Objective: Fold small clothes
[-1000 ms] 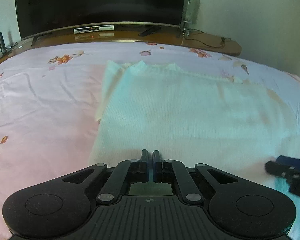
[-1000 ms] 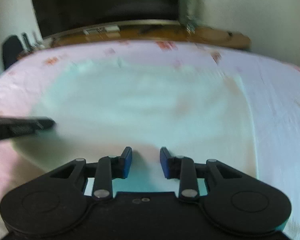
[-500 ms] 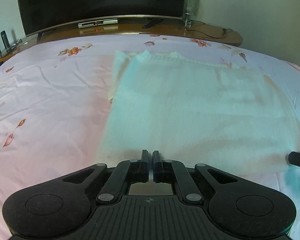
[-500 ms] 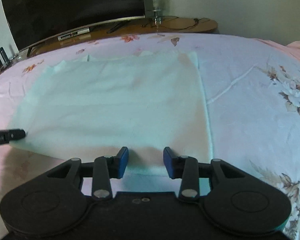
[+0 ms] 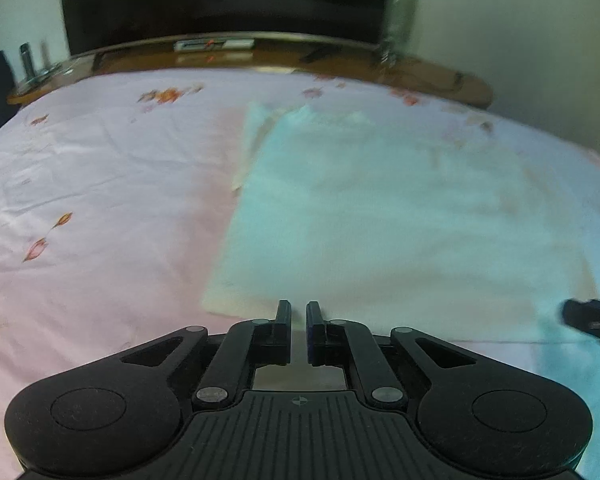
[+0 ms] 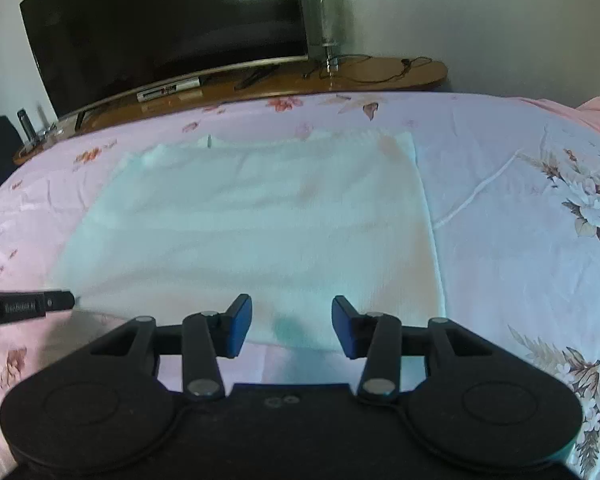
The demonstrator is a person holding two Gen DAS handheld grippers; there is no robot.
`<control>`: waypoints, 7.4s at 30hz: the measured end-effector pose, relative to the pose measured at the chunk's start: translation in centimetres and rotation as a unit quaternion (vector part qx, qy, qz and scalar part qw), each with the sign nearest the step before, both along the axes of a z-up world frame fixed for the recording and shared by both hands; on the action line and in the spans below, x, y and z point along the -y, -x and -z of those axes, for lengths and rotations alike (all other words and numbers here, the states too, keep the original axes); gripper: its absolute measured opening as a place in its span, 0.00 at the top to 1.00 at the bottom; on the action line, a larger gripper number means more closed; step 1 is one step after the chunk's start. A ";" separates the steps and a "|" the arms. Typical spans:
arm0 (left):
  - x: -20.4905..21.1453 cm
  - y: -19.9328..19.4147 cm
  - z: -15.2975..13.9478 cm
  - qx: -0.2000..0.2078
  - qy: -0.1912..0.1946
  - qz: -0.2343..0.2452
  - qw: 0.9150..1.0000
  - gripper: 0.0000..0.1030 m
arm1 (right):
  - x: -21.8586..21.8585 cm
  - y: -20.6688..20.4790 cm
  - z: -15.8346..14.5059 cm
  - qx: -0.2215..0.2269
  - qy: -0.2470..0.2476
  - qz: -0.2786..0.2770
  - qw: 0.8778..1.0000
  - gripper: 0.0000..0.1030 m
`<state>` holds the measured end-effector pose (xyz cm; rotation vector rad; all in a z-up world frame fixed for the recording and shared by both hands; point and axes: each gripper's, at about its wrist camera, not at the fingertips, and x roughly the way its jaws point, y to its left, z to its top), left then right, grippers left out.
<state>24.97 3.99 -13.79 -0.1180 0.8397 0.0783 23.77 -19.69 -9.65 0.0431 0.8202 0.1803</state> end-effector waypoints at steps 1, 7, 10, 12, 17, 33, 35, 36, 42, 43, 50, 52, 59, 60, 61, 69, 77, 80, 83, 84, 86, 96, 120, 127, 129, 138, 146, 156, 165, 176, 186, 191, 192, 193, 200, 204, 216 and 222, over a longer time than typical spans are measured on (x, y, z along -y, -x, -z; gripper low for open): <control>0.4 0.1 0.0 0.007 -0.001 0.008 1.000 0.95 | -0.2 0.1 0.1 0.000 0.000 -0.002 1.000 0.57; -0.5 -0.2 2.5 -0.022 0.013 0.000 1.000 0.95 | 0.4 -0.3 1.9 -0.017 0.028 0.009 0.999 0.57; -1.9 0.4 2.8 -0.013 0.053 -0.017 0.998 0.95 | 2.2 -0.4 2.8 -0.034 0.038 0.030 0.998 0.57; -2.3 0.6 2.8 -0.016 0.072 -0.028 0.997 0.95 | 3.1 -0.3 2.7 -0.036 0.022 0.038 0.998 0.58; -3.3 1.0 2.9 -0.025 0.120 -0.050 0.991 0.94 | 2.8 0.1 1.3 -0.018 0.003 0.032 0.999 0.56; -7.7 2.7 6.1 0.013 0.398 -0.160 0.903 0.00 | -0.7 -0.4 0.1 -0.009 -0.029 -0.026 0.999 0.53; -7.5 2.6 6.6 0.017 0.408 -0.165 0.898 0.10 | -1.0 -0.7 0.1 -0.009 -0.030 -0.029 0.999 0.53; -7.3 2.3 6.8 0.015 0.407 -0.163 0.898 0.21 | -1.2 -0.9 0.2 -0.009 -0.031 -0.030 0.999 0.53; -7.0 0.2 7.5 0.021 0.426 -0.167 0.889 0.24 | -2.0 -2.7 0.8 -0.025 -0.047 -0.029 0.998 0.54; -7.2 0.0 7.7 0.025 0.433 -0.173 0.884 0.24 | -2.3 -3.0 0.8 -0.026 -0.048 -0.030 0.998 0.54; -6.8 -2.6 8.6 0.061 0.457 -0.179 0.869 0.24 | -4.3 -6.5 1.5 -0.017 -0.016 -0.043 0.999 0.66; -6.8 -3.1 8.7 0.072 0.462 -0.181 0.865 0.24 | -4.9 -8.0 1.7 -0.014 -0.009 -0.046 0.999 0.71; -6.4 -4.4 8.7 0.100 0.462 -0.190 0.860 0.24 | -6.2 -11.1 1.9 0.004 0.007 -0.055 0.998 0.74; -6.3 -4.5 8.7 0.104 0.462 -0.192 0.859 0.24 | -6.3 -11.4 2.3 0.001 0.013 -0.056 0.998 0.74; -6.2 -4.6 8.7 0.107 0.461 -0.193 0.860 0.24 | -6.3 -11.6 2.8 -0.005 0.023 -0.057 0.998 0.75; -6.6 -5.5 10.3 0.091 0.473 -0.211 0.850 0.70 | -6.7 -11.7 3.4 -0.004 0.046 -0.075 0.996 0.75; -5.8 -6.4 8.0 0.110 0.419 -0.190 0.881 0.93 | -6.7 -11.3 4.2 0.014 0.053 -0.087 0.995 0.75; -4.8 -7.0 5.6 0.134 0.382 -0.155 0.901 0.93 | -6.9 -11.1 4.5 0.025 0.065 -0.096 0.993 0.75; -3.1 -7.7 3.3 0.153 0.340 -0.104 0.922 0.93 | -7.2 -10.7 4.8 0.038 0.077 -0.101 0.991 0.74; -2.4 -7.8 2.6 0.157 0.327 -0.087 0.928 0.93 | -7.3 -10.5 4.9 0.043 0.081 -0.103 0.990 0.74; -0.6 -8.4 1.1 0.165 0.299 -0.039 0.939 0.93 | -6.8 -10.4 4.8 0.043 0.064 -0.096 0.992 0.74; 13.1 -10.2 0.6 0.095 0.209 0.179 0.957 0.93 | 4.6 -9.0 1.9 0.013 -0.064 0.007 0.998 0.78; 4.2 -4.2 -2.4 0.023 0.221 0.090 0.971 0.72 | 6.0 -6.0 -2.3 0.018 -0.090 -0.038 0.995 0.51; 0.3 -8.8 -0.7 0.000 0.227 -0.020 0.974 0.72 | -1.0 -5.8 -2.5 0.085 0.043 -0.084 0.992 0.09; 0.3 -10.0 -0.1 -0.005 0.240 -0.028 0.970 0.72 | -3.4 -6.2 -1.6 0.088 0.088 -0.114 0.986 0.09; 1.4 -13.9 1.9 -0.050 0.300 -0.013 0.953 0.72 | -8.2 -8.1 2.3 0.089 0.224 -0.168 0.956 0.51; 4.5 -14.1 0.0 -0.020 0.286 0.030 0.958 0.71 | 2.7 -11.1 -1.0 0.041 -0.062 -0.021 0.997 0.86; 7.9 -14.0 -0.3 -0.017 0.248 0.073 0.966 0.72 | 14.5 -12.5 1.8 -0.044 -0.244 0.112 0.962 0.70; 8.4 -11.9 0.8 -0.036 0.241 0.092 0.965 0.72 | 12.5 -10.2 2.3 -0.065 -0.207 0.080 0.973 0.84; 8.1 -9.6 1.1 -0.044 0.246 0.098 0.963 0.72 | 12.2 -7.1 1.1 -0.057 -0.151 0.085 0.983 0.74; 8.6 -8.1 1.0 -0.043 0.225 0.105 0.968 0.72 | 10.1 -1.9 1.8 -0.090 -0.123 0.064 0.986 0.80; 9.1 -7.8 0.7 -0.040 0.219 0.105 0.969 0.71 | 9.5 -2.0 0.7 -0.054 -0.082 0.062 0.993 0.94; 9.3 -7.8 0.7 -0.040 0.218 0.106 0.969 0.71 | 9.6 -2.0 0.2 -0.039 -0.070 0.066 0.995 0.94; 9.6 -7.7 0.8 -0.041 0.217 0.107 0.969 0.71 | 9.8 -2.0 0.0 -0.034 -0.053 0.071 0.995 0.97; 10.6 -7.8 0.9 -0.048 0.195 0.104 0.974 0.71 | 11.5 -1.9 2.2 -0.067 -0.040 0.095 0.992 0.93; 10.7 -7.9 0.0 -0.045 0.185 0.101 0.977 0.72 | 11.1 -2.4 -0.3 -0.025 -0.047 0.083 0.995 0.77; 11.0 -12.5 -2.6 -0.005 0.163 0.095 0.982 0.71 | 8.8 -8.8 -1.9 0.023 -0.043 0.044 0.998 0.71; 11.5 -15.9 -1.8 -0.002 0.163 0.089 0.983 0.71 | 8.9 -12.5 -0.9 0.025 -0.037 0.054 0.998 0.70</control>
